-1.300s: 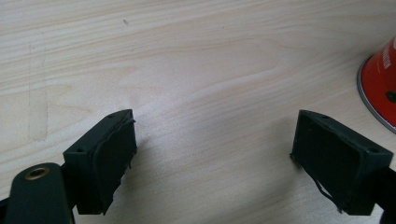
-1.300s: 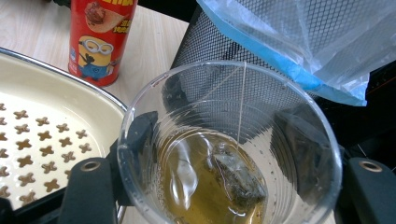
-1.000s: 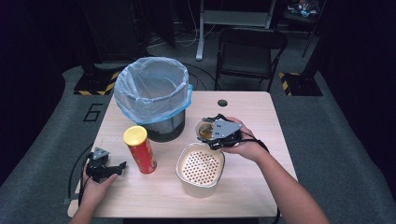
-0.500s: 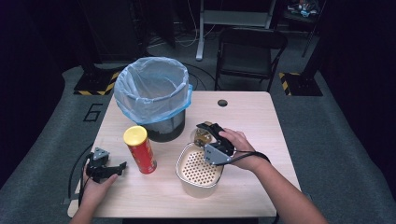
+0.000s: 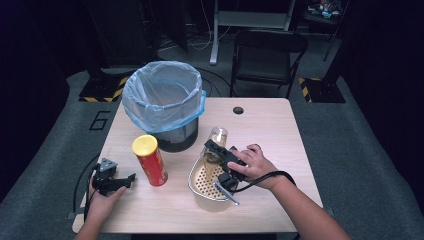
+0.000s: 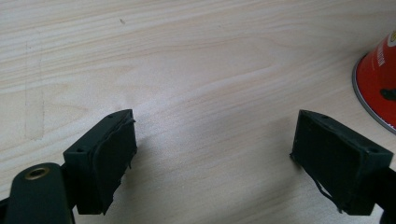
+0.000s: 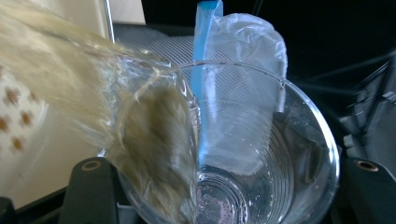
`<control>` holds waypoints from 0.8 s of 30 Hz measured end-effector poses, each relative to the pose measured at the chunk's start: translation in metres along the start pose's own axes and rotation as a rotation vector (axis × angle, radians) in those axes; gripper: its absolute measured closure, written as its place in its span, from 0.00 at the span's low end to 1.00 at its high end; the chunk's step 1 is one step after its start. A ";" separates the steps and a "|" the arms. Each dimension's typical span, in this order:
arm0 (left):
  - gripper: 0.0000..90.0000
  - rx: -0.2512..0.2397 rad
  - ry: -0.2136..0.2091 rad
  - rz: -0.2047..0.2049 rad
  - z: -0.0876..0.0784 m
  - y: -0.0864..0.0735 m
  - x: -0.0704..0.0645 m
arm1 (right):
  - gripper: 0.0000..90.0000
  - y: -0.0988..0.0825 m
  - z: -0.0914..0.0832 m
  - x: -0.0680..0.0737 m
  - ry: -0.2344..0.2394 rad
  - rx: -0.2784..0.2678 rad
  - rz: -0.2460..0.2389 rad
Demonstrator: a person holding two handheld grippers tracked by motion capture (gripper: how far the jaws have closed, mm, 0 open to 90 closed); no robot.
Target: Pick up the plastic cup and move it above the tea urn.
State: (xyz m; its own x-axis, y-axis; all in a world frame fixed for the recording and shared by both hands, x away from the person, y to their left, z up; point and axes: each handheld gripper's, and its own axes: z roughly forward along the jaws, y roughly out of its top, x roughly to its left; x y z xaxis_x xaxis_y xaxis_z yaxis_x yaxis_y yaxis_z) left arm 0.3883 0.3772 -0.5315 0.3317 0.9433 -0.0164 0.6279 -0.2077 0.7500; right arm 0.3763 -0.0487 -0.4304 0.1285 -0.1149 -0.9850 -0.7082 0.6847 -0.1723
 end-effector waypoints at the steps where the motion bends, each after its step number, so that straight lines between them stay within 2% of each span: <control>1: 0.15 0.000 0.000 0.000 0.000 0.000 0.000 | 0.37 0.000 -0.001 0.002 -0.007 0.005 -0.049; 2: 0.15 0.000 0.000 0.001 0.000 0.000 0.000 | 0.37 0.000 -0.001 0.002 -0.007 0.005 -0.049; 4: 0.15 0.000 0.000 0.001 0.000 0.000 0.000 | 0.37 0.001 -0.002 0.003 -0.037 -0.003 -0.113; 5: 0.15 0.000 0.000 0.001 0.000 0.000 0.000 | 0.37 0.001 -0.003 0.004 -0.046 0.000 -0.115; 9: 0.15 0.000 0.000 0.001 0.000 0.000 0.000 | 0.37 0.000 -0.003 0.001 -0.077 -0.004 -0.191; 14: 0.15 0.000 0.000 0.001 0.000 0.000 0.000 | 0.37 0.000 -0.005 -0.001 -0.091 0.001 -0.241; 16: 0.15 0.001 0.000 0.001 0.000 0.000 0.000 | 0.37 -0.001 -0.004 0.003 -0.097 0.000 -0.258; 17: 0.15 0.000 0.000 0.000 0.000 0.000 0.000 | 0.37 0.000 -0.004 0.001 -0.095 -0.003 -0.286; 24: 0.15 0.000 0.000 0.001 0.000 0.000 0.000 | 0.37 0.002 -0.005 -0.001 -0.099 -0.006 -0.292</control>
State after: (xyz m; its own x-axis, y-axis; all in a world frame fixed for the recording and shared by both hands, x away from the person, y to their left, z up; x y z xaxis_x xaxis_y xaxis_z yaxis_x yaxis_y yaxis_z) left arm 0.3883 0.3772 -0.5315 0.3321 0.9431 -0.0160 0.6279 -0.2084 0.7499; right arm 0.3714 -0.0510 -0.4301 0.3942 -0.2353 -0.8884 -0.6353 0.6288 -0.4484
